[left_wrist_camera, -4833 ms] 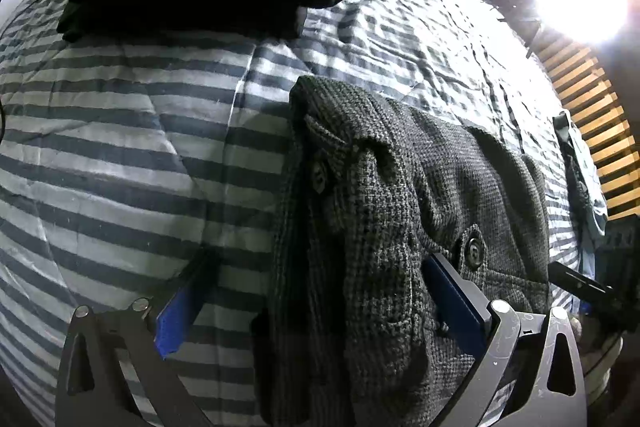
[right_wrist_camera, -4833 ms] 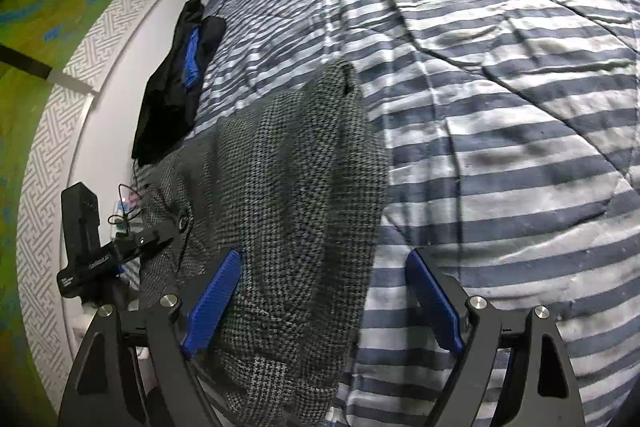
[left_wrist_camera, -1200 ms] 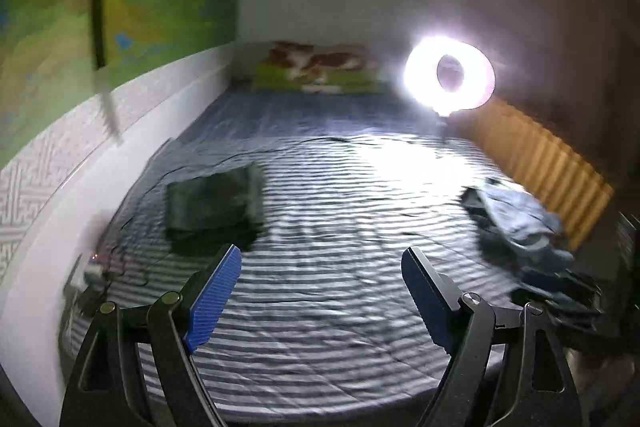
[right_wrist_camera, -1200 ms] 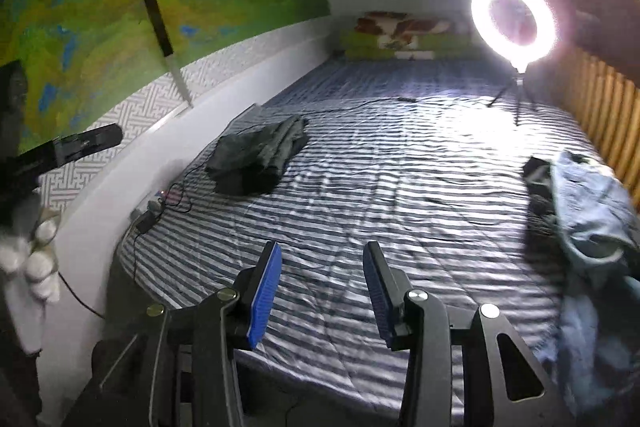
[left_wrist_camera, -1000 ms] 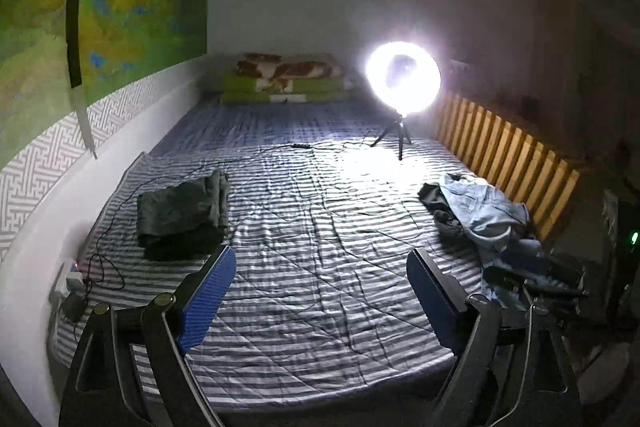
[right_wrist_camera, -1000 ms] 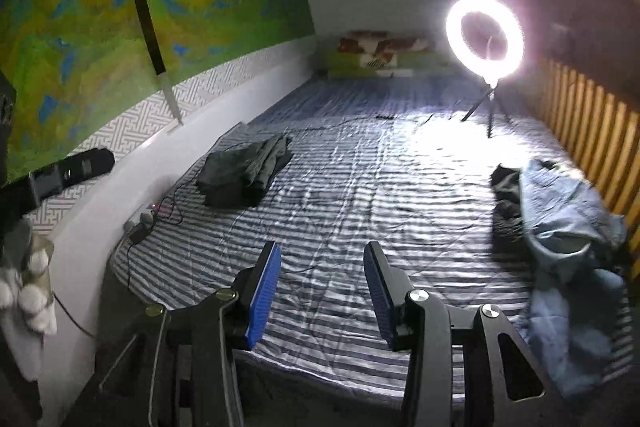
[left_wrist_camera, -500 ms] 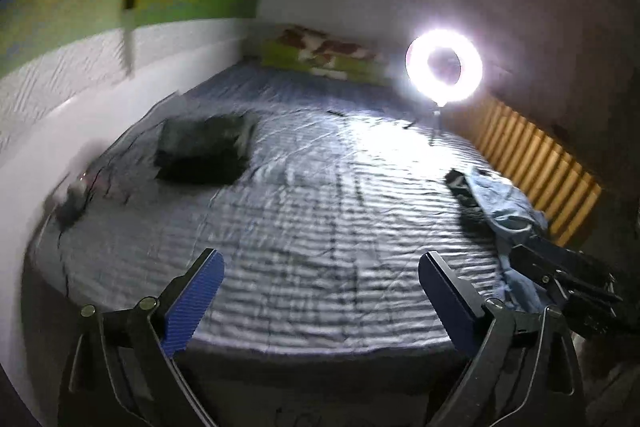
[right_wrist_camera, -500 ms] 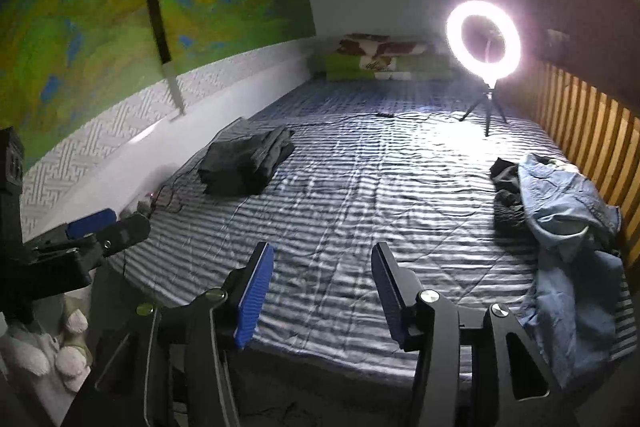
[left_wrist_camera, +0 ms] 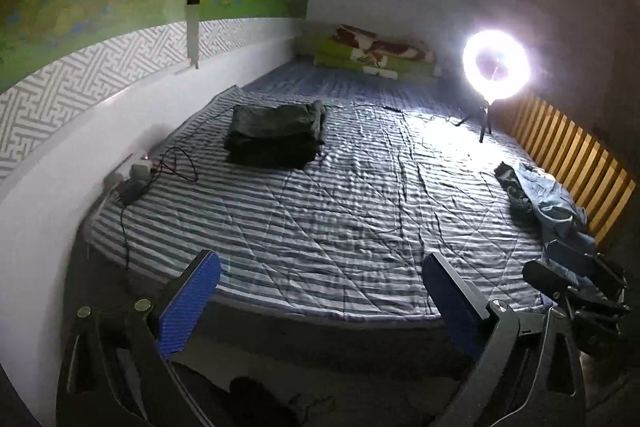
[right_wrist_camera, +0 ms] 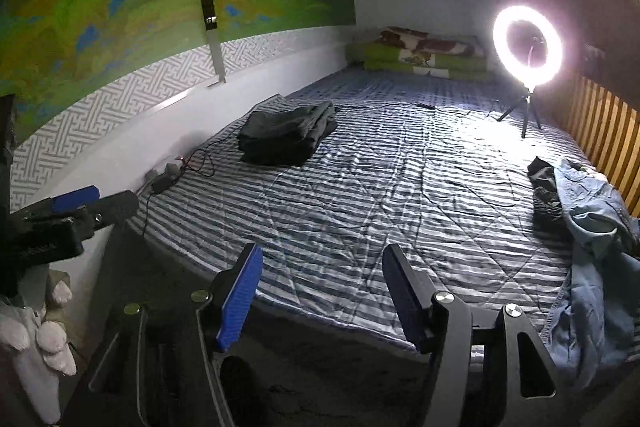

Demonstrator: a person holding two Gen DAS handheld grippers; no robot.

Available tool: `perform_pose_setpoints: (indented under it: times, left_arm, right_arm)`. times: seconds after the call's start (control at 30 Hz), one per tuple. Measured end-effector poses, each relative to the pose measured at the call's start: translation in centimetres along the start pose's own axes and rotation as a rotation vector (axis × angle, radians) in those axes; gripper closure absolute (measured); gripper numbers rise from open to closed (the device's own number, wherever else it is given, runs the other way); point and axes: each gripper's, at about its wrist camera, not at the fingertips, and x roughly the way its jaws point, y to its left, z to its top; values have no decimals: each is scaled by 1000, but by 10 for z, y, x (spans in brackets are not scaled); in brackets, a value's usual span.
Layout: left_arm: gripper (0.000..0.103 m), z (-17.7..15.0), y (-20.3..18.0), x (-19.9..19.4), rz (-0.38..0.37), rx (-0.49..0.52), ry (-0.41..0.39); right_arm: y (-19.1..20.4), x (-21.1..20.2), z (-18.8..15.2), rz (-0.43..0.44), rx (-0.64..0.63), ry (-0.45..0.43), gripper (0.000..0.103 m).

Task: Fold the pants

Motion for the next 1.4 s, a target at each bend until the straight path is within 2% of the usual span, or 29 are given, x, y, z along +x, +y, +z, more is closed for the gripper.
perform_pose_setpoints:
  times: [0.2,0.7,1.4]
  left_arm:
    - [1,3,4,-6,15,5,1]
    - [1,-2,-4,16,26,25,53]
    - [1,-4,-6,19,32,28,50]
  right_arm:
    - [9,2,-1,10,-20,2,44]
    - [3,8,-4,8,8,10,44]
    - [7,14,-7,2,27,24,43]
